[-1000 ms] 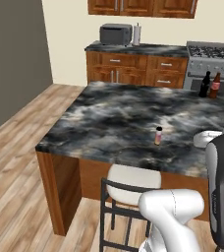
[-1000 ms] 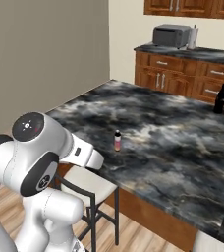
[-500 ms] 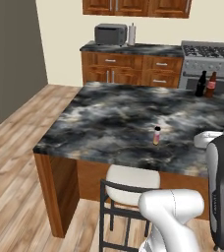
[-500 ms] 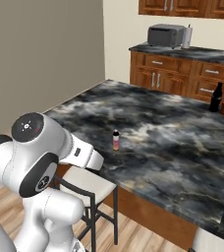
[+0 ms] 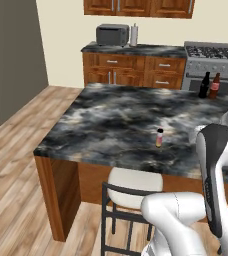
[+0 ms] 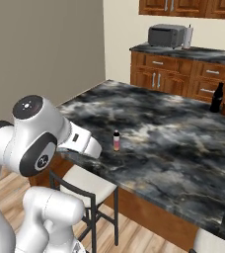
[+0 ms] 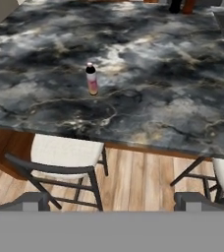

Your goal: Place the large bottle from the dining counter next to the other large bottle outside the sink, and place the small bottle from the dining counter next to the other small bottle inside the sink.

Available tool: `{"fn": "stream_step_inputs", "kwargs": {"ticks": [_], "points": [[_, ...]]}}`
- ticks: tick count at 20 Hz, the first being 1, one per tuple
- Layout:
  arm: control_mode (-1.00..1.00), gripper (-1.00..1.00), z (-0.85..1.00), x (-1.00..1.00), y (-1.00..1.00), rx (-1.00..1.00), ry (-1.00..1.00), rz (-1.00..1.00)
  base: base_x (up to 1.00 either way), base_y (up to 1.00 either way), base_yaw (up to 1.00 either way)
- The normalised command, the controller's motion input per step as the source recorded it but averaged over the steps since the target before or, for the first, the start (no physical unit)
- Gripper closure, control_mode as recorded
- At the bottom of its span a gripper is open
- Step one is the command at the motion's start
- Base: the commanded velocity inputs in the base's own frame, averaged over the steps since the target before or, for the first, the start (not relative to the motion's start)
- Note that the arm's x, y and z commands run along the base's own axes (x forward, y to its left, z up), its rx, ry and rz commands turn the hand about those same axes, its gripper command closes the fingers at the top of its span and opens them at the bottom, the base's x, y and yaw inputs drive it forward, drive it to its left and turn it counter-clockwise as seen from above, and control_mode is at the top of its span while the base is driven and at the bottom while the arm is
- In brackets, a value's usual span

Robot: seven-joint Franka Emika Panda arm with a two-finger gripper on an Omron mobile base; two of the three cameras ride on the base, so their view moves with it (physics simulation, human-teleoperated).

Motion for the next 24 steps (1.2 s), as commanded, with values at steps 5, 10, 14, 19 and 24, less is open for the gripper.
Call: {"fn": "stream_step_inputs", "kwargs": {"ticks": [5,10,14,19,24], "points": [[-1.0,-1.0,0.11,0.3,0.02,-0.01,0.08,0.0,0.0,0.0,0.0],[-1.0,-1.0,-0.03,0.33,0.07,0.0,0.05,0.0,0.0,0.0,0.0],[-1.0,-1.0,-0.09,0.32,0.03,0.0,0.03,0.0,0.0,0.0,0.0],[-1.0,-1.0,-0.1,0.31,0.0,0.0,0.03,0.0,0.0,0.0,0.0],[-1.0,-1.0,-0.08,0.32,0.0,0.0,0.03,0.0,0.0,0.0,0.0]]}}
